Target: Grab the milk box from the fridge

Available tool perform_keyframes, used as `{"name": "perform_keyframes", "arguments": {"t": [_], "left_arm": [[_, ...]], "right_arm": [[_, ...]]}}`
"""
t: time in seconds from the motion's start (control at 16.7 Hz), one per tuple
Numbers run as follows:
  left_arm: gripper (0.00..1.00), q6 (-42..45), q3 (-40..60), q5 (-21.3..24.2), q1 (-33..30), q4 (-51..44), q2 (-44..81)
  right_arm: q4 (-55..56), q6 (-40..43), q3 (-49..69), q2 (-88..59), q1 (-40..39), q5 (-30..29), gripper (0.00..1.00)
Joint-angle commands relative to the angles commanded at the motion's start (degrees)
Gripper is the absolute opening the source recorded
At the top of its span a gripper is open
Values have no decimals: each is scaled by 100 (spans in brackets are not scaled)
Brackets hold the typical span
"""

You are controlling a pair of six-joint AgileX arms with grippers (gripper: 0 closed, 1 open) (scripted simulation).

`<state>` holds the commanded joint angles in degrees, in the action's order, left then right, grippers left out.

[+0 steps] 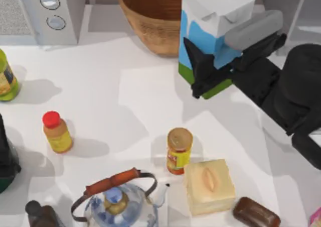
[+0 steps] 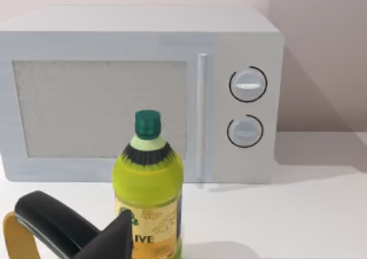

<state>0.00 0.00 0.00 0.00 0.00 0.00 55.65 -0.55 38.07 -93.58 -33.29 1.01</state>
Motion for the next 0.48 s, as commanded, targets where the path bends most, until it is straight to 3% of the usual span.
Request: {"name": "perform_keyframes", "arguments": {"t": [0.24, 0.48], "left_arm": [[100, 0, 0, 0, 0, 0, 0], [100, 0, 0, 0, 0, 0, 0]], "right_arm": [[891, -17, 611, -1574, -534, 20, 0], [1285, -26, 882, -2233, -773, 35, 0]]}}
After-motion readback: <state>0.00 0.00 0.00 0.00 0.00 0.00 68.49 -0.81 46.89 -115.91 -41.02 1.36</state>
